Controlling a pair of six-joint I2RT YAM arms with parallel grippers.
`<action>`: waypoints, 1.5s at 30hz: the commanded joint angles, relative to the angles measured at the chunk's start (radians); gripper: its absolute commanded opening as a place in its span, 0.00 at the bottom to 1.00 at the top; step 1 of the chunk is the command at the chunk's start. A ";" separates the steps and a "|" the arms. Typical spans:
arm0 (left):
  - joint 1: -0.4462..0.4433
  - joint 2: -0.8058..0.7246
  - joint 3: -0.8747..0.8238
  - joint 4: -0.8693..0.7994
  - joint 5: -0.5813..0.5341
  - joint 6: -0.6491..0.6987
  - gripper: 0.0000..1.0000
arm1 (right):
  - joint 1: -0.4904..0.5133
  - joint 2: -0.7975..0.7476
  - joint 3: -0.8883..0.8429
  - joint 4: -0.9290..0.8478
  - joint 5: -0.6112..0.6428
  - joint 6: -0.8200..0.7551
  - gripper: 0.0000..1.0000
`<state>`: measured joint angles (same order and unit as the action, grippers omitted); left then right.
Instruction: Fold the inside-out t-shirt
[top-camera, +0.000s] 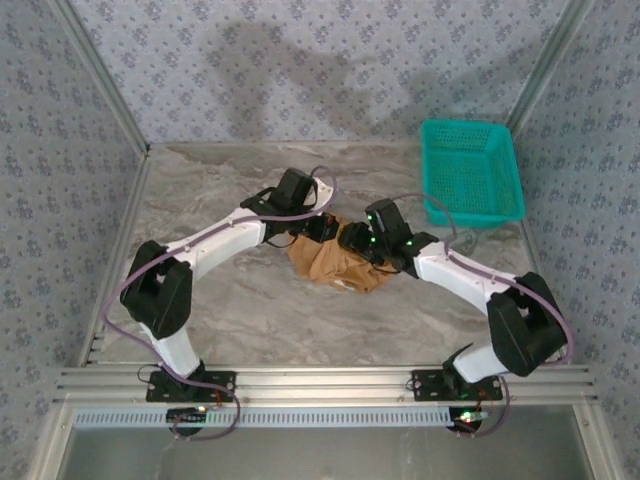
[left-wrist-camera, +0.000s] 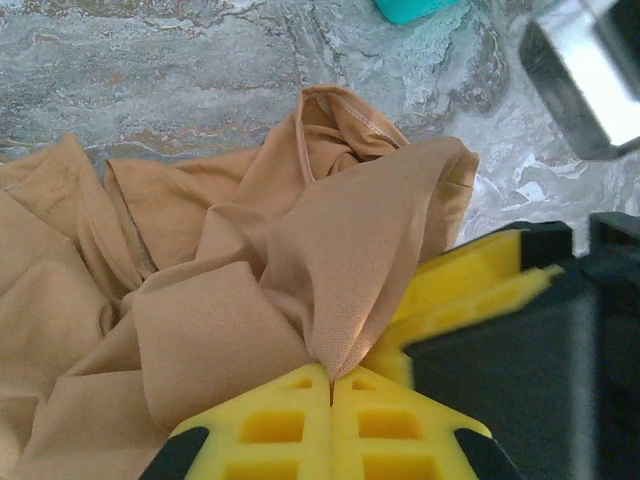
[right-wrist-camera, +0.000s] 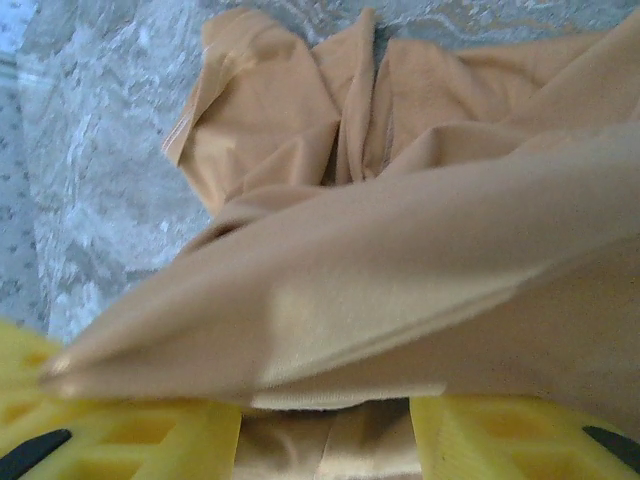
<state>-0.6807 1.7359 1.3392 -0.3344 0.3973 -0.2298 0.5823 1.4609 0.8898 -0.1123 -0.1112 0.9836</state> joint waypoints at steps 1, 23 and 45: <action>0.002 -0.044 -0.017 0.024 0.024 -0.021 0.00 | -0.004 0.053 0.043 0.051 0.088 0.063 0.44; 0.053 -0.106 -0.088 0.148 0.008 -0.053 0.19 | -0.073 -0.197 0.230 -0.365 -0.263 -0.104 0.00; -0.059 -0.168 -0.352 0.314 -0.108 -0.124 0.47 | -0.050 0.077 0.270 -0.440 -0.049 -0.311 0.35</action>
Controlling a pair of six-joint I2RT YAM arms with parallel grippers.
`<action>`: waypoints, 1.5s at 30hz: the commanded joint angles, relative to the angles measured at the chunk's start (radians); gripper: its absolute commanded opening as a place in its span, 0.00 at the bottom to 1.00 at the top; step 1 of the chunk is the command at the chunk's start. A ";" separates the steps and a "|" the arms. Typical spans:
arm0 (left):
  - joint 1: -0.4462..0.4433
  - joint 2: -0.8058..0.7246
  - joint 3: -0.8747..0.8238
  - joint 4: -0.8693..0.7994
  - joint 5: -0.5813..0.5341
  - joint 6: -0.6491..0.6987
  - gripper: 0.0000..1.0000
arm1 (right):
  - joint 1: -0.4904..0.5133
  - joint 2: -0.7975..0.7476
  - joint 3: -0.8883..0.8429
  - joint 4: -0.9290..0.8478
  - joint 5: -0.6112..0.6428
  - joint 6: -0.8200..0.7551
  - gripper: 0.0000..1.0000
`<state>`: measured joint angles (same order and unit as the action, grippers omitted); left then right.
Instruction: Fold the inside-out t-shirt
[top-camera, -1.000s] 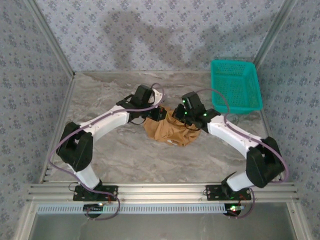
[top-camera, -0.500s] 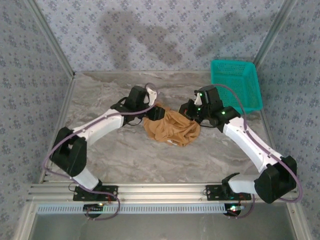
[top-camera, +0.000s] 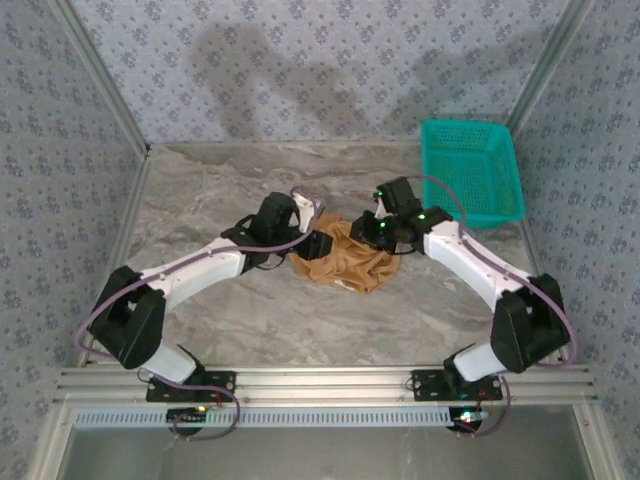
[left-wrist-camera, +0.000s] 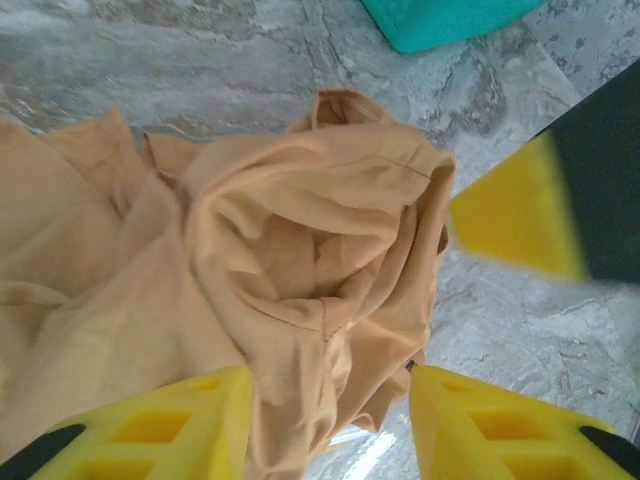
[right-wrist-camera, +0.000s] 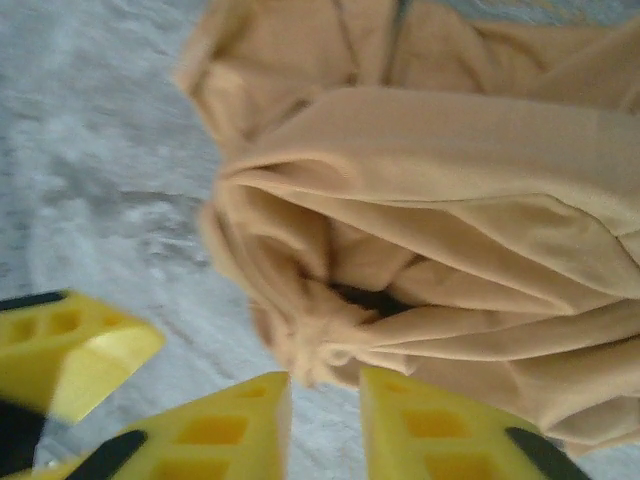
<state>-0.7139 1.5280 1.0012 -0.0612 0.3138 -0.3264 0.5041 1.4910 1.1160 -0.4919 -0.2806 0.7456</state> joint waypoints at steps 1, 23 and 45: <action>-0.035 0.058 -0.015 0.049 -0.033 -0.035 0.48 | 0.036 0.070 0.056 -0.073 0.152 -0.079 0.40; -0.035 0.091 -0.086 -0.024 -0.133 -0.010 0.00 | 0.041 0.286 0.286 -0.167 0.371 -0.149 0.00; -0.039 0.040 -0.035 -0.023 -0.079 -0.036 0.00 | -0.121 0.247 0.330 -0.221 0.033 -0.191 0.12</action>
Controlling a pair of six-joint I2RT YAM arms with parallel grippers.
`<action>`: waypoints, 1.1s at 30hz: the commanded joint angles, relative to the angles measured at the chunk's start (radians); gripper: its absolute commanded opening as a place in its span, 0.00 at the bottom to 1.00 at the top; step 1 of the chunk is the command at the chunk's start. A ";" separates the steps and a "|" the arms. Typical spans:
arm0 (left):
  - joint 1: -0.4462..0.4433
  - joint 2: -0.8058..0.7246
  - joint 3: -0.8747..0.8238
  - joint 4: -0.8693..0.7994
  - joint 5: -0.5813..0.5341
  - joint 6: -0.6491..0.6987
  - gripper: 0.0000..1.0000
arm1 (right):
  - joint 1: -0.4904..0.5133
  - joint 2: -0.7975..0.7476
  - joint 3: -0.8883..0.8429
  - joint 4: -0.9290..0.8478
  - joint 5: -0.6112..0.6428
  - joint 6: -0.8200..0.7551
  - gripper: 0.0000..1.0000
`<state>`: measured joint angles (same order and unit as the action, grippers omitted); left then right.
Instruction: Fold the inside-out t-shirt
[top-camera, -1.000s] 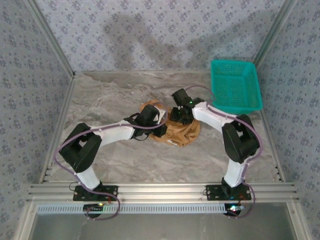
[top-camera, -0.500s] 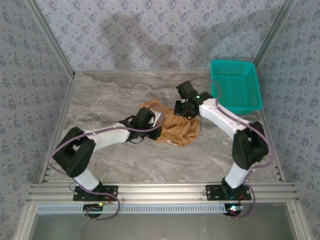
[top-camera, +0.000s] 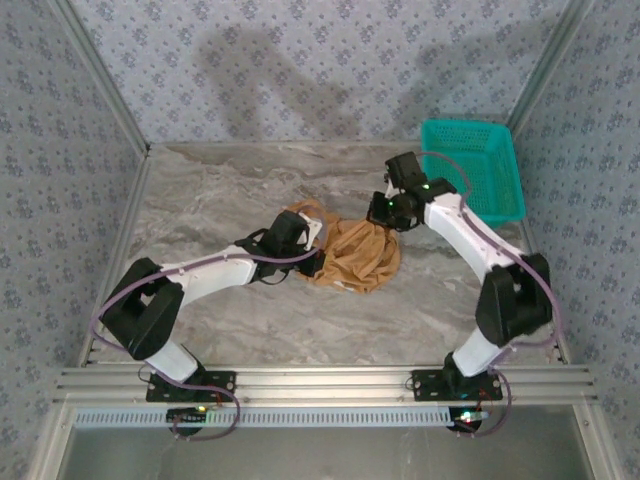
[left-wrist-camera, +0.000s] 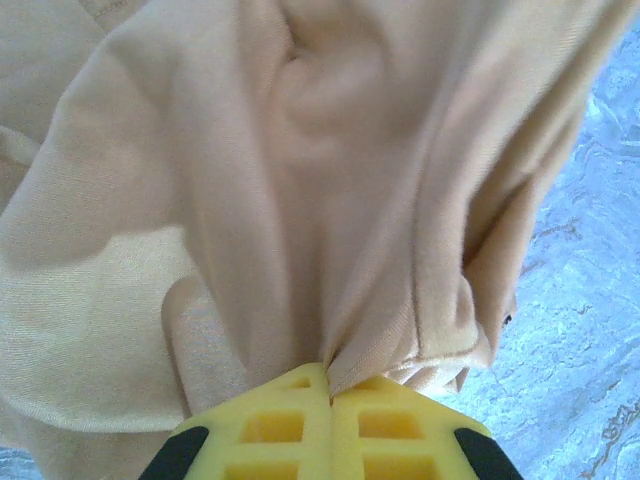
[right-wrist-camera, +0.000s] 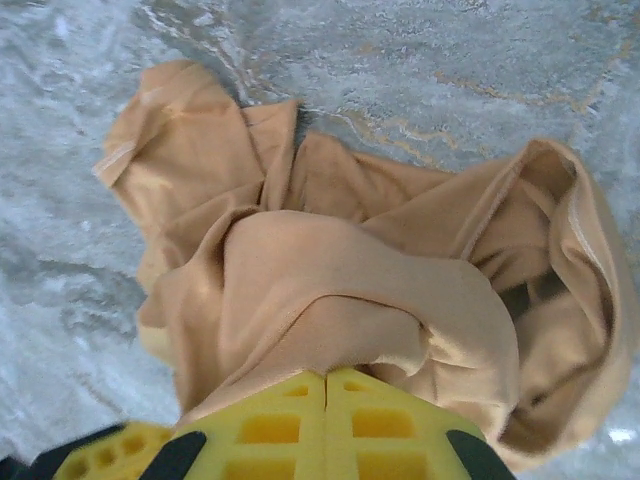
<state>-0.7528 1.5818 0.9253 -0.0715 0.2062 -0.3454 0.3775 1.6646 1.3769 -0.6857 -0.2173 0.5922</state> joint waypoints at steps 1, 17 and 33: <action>-0.002 -0.014 0.045 -0.005 0.030 -0.027 0.00 | 0.018 0.084 0.076 -0.038 -0.024 -0.041 0.18; -0.014 -0.006 0.051 0.016 0.046 -0.040 0.00 | 0.170 -0.032 -0.136 0.059 0.069 -0.025 0.00; -0.015 -0.049 0.008 0.015 0.027 -0.033 0.00 | 0.182 0.274 -0.024 0.167 0.040 0.075 0.41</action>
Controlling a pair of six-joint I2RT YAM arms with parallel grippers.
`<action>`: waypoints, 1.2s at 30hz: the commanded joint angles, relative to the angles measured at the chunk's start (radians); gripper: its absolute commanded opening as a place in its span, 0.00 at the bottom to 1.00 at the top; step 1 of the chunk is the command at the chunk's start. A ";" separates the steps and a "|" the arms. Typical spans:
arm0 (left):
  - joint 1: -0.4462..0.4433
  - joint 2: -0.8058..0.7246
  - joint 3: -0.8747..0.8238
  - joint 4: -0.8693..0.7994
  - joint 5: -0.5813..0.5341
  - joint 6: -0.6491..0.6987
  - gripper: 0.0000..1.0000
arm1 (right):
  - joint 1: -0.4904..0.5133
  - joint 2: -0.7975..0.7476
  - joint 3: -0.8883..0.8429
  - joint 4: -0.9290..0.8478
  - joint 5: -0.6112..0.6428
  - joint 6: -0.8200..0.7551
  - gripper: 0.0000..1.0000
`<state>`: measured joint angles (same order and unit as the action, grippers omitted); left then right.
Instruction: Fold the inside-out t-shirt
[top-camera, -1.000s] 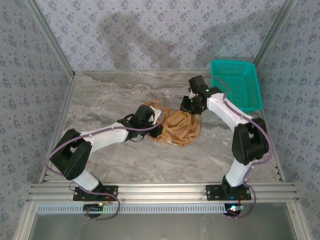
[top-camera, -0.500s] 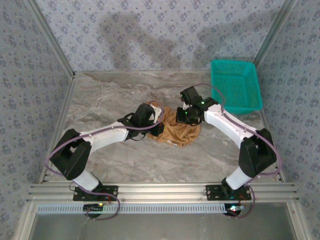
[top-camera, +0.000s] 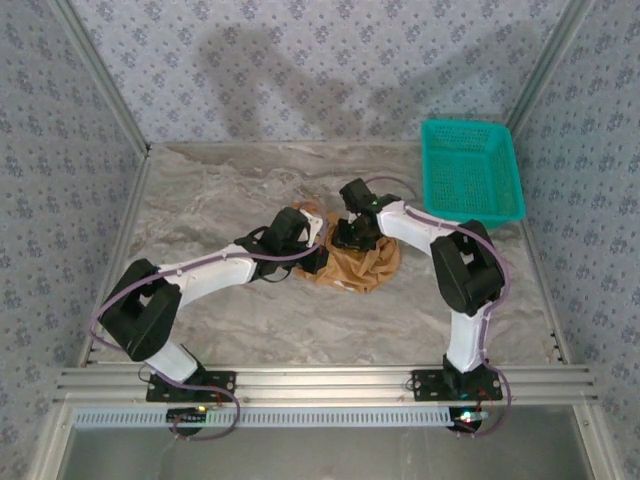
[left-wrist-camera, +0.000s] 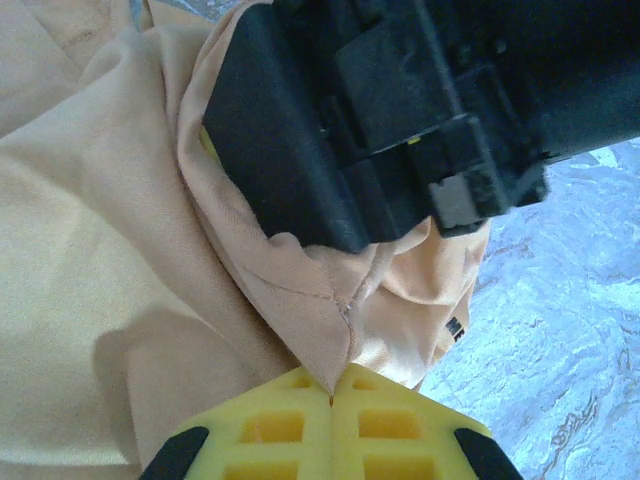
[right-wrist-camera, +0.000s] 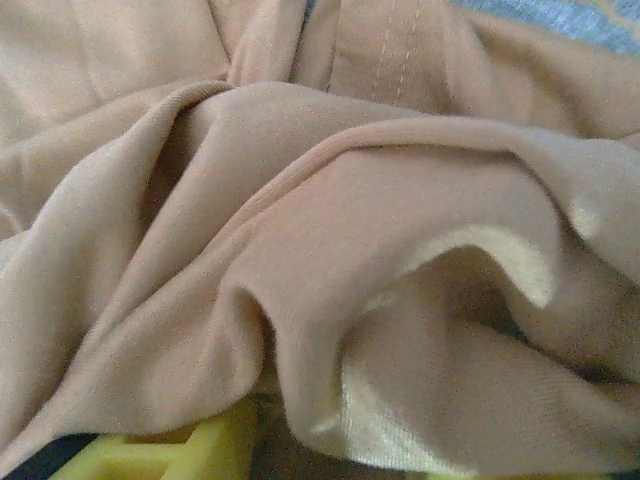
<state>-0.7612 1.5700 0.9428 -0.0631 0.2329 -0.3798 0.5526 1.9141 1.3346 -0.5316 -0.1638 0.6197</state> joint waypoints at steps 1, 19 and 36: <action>-0.007 -0.038 -0.010 0.006 -0.003 0.004 0.00 | 0.007 0.018 0.017 0.005 -0.017 0.050 0.32; 0.130 0.086 0.067 -0.012 0.039 0.051 0.00 | -0.072 -0.532 0.029 -0.225 -0.255 -0.035 0.00; -0.042 -0.141 -0.183 0.282 -0.124 0.347 0.42 | -0.152 -0.419 -0.150 0.011 -0.419 0.065 0.00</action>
<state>-0.7609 1.5215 0.8150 0.0643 0.1993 -0.2100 0.3935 1.5131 1.1728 -0.5545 -0.5484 0.6689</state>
